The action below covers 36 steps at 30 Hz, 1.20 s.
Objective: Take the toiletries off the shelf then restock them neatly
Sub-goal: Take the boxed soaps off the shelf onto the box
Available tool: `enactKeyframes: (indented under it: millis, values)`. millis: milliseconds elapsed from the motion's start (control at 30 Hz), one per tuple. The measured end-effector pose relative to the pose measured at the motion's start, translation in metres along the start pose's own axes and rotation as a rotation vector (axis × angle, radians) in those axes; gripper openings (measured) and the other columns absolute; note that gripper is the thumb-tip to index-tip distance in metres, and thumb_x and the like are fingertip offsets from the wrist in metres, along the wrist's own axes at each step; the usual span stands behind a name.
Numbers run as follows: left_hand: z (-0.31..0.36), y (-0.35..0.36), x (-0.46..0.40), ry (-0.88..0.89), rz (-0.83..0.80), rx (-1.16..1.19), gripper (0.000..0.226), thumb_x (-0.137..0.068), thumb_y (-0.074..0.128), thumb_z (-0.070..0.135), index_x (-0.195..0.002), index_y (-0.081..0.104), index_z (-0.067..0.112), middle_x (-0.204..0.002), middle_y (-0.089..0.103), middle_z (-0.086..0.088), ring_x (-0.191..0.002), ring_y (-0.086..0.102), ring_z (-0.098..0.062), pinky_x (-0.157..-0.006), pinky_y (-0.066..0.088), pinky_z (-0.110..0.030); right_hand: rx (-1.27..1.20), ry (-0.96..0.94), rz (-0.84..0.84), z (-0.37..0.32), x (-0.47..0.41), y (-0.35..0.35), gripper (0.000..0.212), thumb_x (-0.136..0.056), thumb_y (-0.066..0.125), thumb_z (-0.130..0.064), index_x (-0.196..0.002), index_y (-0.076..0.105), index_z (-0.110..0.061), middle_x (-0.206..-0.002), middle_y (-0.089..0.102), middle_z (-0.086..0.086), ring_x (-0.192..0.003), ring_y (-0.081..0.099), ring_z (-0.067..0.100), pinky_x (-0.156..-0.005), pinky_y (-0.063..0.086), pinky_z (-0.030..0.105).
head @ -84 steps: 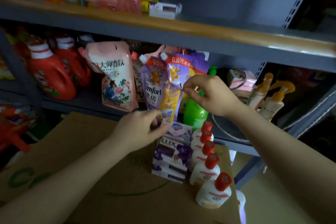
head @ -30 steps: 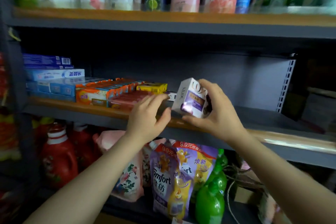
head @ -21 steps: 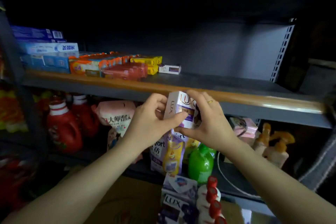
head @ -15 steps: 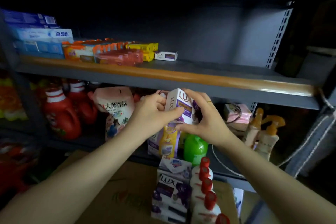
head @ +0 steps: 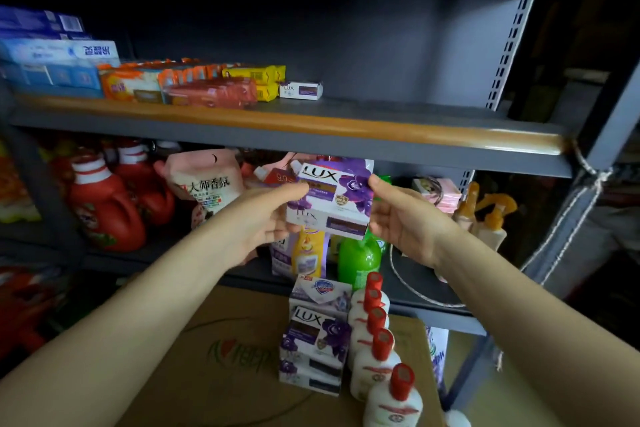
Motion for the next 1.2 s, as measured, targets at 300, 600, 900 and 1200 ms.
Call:
enactKeyframes:
  millis: [300, 600, 900, 1200]
  values:
    - [-0.002, -0.014, 0.011, 0.871, 0.272, -0.732, 0.062, -0.064, 0.080, 0.000, -0.094, 0.045, 0.041, -0.118, 0.059, 0.000, -0.110, 0.052, -0.016, -0.090, 0.045, -0.040, 1.182, -0.919, -0.076, -0.023, 0.046, 0.019, 0.040, -0.077, 0.066, -0.037, -0.111, 0.053, -0.021, -0.115, 0.061, -0.003, -0.108, 0.056, 0.010, -0.086, 0.050, 0.024]
    - [-0.025, -0.009, 0.012, 0.783, 0.189, -0.367, 0.058, -0.068, 0.069, -0.017, -0.097, 0.047, 0.027, -0.116, 0.057, 0.014, -0.110, 0.054, 0.009, -0.087, 0.048, -0.014, 1.252, -1.140, -0.010, -0.009, 0.064, 0.035, 0.040, -0.079, 0.067, -0.041, -0.107, 0.050, -0.017, -0.107, 0.061, -0.002, -0.102, 0.056, 0.015, -0.088, 0.045, 0.026]
    - [-0.105, 0.034, 0.001, 0.014, -0.288, 0.755, 0.063, -0.050, 0.091, 0.030, -0.107, 0.070, 0.012, -0.109, 0.067, -0.015, -0.096, 0.067, -0.024, -0.073, 0.057, -0.032, 0.460, -0.536, 0.150, -0.027, 0.037, 0.018, 0.011, -0.092, 0.053, -0.009, -0.086, 0.060, -0.014, -0.081, 0.065, 0.005, -0.076, 0.062, 0.003, -0.070, 0.046, 0.012]
    - [-0.133, 0.024, 0.007, -0.176, -0.142, 0.878, 0.047, -0.066, 0.072, 0.037, -0.099, 0.065, 0.005, -0.065, 0.061, -0.006, -0.053, 0.059, -0.013, -0.061, 0.054, -0.028, 0.572, -0.214, 0.100, 0.008, 0.021, -0.004, 0.016, -0.093, 0.052, -0.011, -0.079, 0.060, -0.014, -0.072, 0.064, -0.001, -0.066, 0.057, 0.010, -0.061, 0.045, 0.015]
Point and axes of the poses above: each hand's wrist, its own x-axis away from the middle knuckle, its own y-axis out of the palm, z = x × y, the point moved 6 cm from there along -x, towards the middle knuckle
